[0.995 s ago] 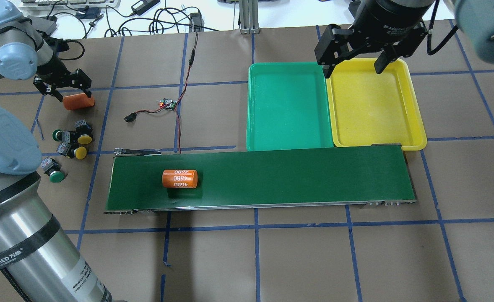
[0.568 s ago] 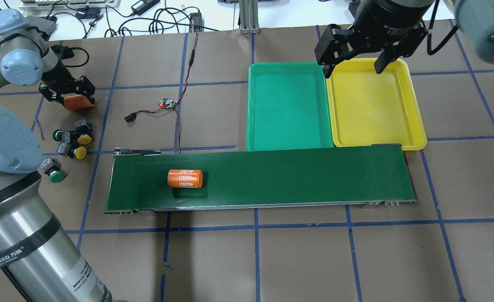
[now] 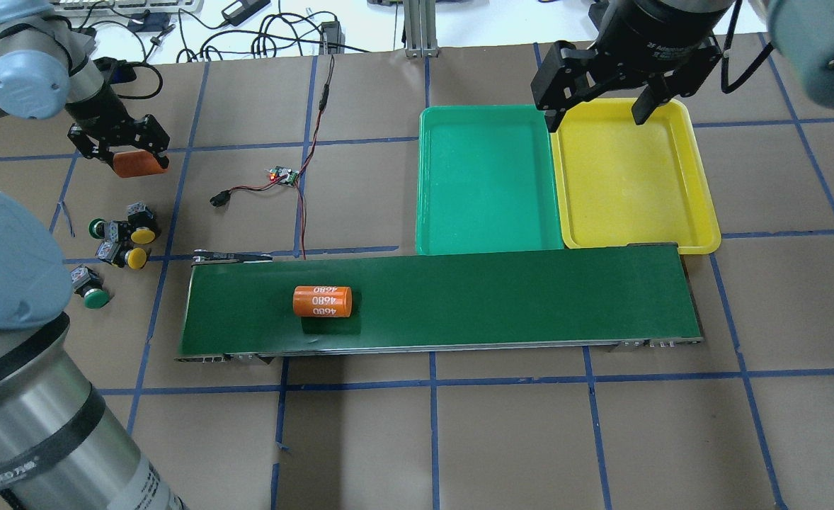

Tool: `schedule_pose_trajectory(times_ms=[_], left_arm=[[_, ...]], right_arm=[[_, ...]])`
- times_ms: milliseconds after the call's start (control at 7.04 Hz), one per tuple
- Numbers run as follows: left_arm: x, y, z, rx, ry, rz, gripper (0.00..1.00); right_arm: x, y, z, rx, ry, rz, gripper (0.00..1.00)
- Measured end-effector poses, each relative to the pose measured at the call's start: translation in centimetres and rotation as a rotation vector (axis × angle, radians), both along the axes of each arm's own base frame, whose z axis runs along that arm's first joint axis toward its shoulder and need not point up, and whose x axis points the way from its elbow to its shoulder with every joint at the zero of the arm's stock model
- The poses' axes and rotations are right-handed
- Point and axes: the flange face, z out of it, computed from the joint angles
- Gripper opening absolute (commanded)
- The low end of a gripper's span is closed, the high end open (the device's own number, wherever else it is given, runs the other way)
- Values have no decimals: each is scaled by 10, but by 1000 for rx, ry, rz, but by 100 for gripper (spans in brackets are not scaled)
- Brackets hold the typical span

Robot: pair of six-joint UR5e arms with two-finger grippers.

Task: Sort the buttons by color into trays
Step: 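Reach the left gripper back and grasp the second orange cylinder, then place the second orange cylinder on the conveyor belt, release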

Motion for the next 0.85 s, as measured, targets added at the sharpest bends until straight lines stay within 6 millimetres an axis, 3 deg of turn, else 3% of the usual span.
schedule_pose_trajectory(times_ms=[142, 426, 568, 853], left_arm=[[-51, 37, 29, 33, 5, -46, 9], [-136, 122, 40, 71, 1, -107, 9], [-163, 157, 30, 57, -4, -144, 9], [-177, 204, -7, 5, -18, -119, 15]], right_arm=[[0, 0, 0, 0, 0, 0, 100], [0, 0, 0, 0, 0, 0, 100], [0, 0, 0, 0, 0, 0, 100], [0, 0, 0, 0, 0, 0, 100]])
